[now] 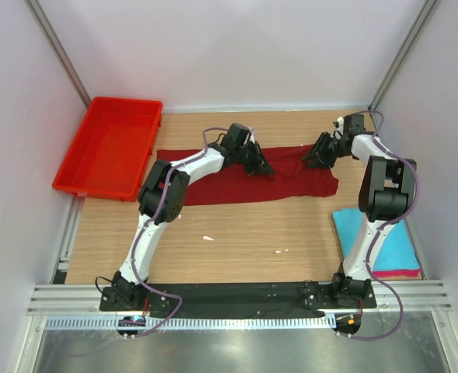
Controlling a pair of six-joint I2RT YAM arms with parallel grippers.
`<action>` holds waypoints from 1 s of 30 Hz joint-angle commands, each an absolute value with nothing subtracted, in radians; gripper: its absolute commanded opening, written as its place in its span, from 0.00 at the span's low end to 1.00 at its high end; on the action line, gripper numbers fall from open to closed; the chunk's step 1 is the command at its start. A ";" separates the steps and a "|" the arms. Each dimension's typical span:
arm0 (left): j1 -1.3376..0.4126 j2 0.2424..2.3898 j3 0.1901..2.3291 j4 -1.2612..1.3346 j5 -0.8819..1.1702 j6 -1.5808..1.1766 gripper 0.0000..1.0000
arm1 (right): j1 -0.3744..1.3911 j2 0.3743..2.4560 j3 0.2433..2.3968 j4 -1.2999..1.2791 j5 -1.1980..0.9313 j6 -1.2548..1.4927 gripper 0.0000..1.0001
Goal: Fold and stack the t-shirts
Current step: Fold the tshirt
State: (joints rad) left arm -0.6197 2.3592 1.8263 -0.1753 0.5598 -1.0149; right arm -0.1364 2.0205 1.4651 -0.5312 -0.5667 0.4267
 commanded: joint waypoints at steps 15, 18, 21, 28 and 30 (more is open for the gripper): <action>-0.614 2.349 1.832 -0.081 0.600 -1.097 0.00 | -0.110 2.006 1.491 -0.453 -0.637 0.666 0.14; -0.603 2.353 1.816 -0.007 0.603 -1.152 0.00 | -0.123 2.026 1.497 -0.411 -0.678 0.761 0.08; -0.586 2.364 1.802 0.064 0.610 -1.221 0.00 | -0.129 2.062 1.493 -0.342 -0.718 0.877 0.04; -0.555 2.416 1.782 0.235 0.617 -1.382 0.00 | -0.129 2.141 1.489 -0.151 -0.774 1.095 0.03; -0.548 2.425 1.779 0.251 0.614 -1.400 0.01 | -0.129 2.175 1.508 -0.105 -0.802 1.156 0.06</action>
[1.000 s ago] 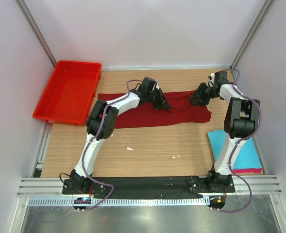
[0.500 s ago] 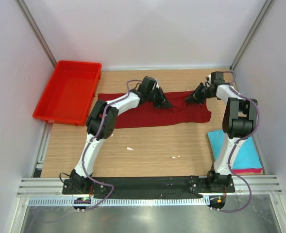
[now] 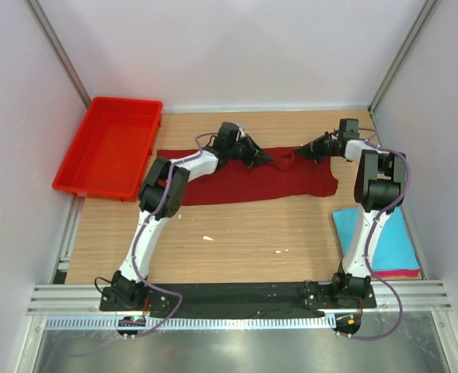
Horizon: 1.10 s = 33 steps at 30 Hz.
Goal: Fold and stack the t-shirts
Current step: Fold the tshirt
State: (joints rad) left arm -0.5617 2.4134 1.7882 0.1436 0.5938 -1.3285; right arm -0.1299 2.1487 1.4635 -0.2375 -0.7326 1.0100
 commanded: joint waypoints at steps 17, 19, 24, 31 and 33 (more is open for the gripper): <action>-0.548 2.327 1.695 0.101 0.595 -1.239 0.36 | -0.140 2.144 1.738 -0.637 -0.635 0.508 0.51; -0.549 2.333 1.698 0.104 0.601 -1.244 0.35 | -0.135 2.160 1.749 -0.635 -0.634 0.477 0.46; -0.557 2.333 1.698 0.098 0.603 -1.233 0.33 | -0.115 2.186 1.758 -0.583 -0.624 0.419 0.44; -0.557 2.332 1.695 0.084 0.604 -1.226 0.33 | -0.103 2.229 1.767 -0.565 -0.630 0.416 0.45; -0.557 2.327 1.694 0.081 0.603 -1.226 0.33 | -0.097 2.243 1.772 -0.549 -0.632 0.414 0.47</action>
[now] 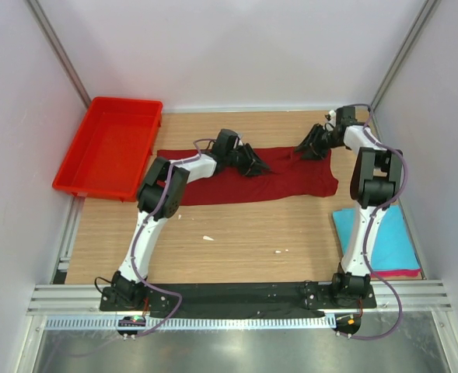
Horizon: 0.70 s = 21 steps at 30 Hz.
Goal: Fold and stack the t-shirts
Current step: Fold the tshirt
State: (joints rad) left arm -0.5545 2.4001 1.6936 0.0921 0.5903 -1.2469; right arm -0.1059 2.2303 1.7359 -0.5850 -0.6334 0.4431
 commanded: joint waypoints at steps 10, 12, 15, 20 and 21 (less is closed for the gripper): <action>-0.557 2.324 1.690 0.066 0.600 -1.216 0.30 | -0.087 2.286 1.812 -0.515 -0.652 0.436 0.48; -0.557 2.324 1.692 0.064 0.598 -1.215 0.30 | -0.086 2.281 1.816 -0.503 -0.655 0.451 0.47; -0.557 2.330 1.690 0.064 0.598 -1.216 0.28 | -0.086 2.287 1.824 -0.480 -0.667 0.482 0.41; -0.557 2.333 1.697 0.064 0.598 -1.220 0.28 | -0.083 2.318 1.838 -0.476 -0.681 0.512 0.44; -0.557 2.335 1.695 0.064 0.597 -1.220 0.28 | -0.081 2.325 1.841 -0.477 -0.680 0.512 0.44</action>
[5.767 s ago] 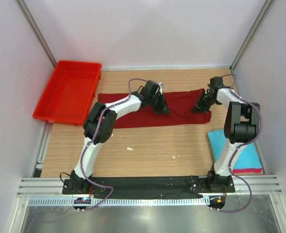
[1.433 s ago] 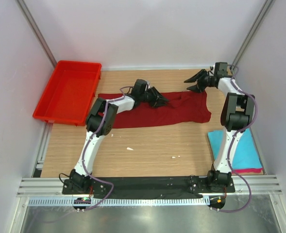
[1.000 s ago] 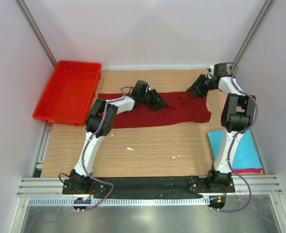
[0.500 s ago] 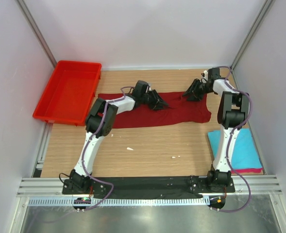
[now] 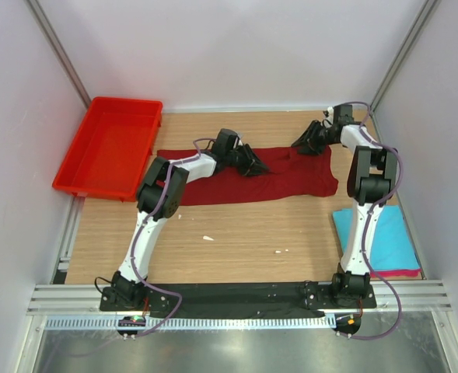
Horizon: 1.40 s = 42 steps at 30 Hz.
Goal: Fold and stack the t-shirts
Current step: Fold the tshirt
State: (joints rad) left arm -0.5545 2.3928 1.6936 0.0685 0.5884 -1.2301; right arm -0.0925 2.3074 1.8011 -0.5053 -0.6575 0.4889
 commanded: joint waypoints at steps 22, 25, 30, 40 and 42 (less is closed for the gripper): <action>-0.557 2.322 1.697 0.049 0.577 -1.258 0.32 | -0.078 2.235 1.839 -0.557 -0.643 0.494 0.20; -0.557 2.322 1.700 0.051 0.575 -1.269 0.23 | -0.078 2.226 1.841 -0.572 -0.637 0.491 0.13; -0.557 2.327 1.704 0.055 0.583 -1.295 0.01 | -0.094 2.189 1.855 -0.615 -0.618 0.555 0.01; -0.557 2.295 1.669 0.048 0.615 -1.299 0.00 | -0.155 2.079 1.767 -0.842 -0.575 0.644 0.01; -0.557 2.283 1.652 0.043 0.618 -1.298 0.00 | -0.161 2.045 1.741 -0.864 -0.555 0.637 0.01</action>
State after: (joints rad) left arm -0.5545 2.3672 1.6703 0.0460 0.5846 -1.2942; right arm -0.1555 2.1464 1.7714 -0.7715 -0.5957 0.6197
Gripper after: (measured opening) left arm 0.020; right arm 0.036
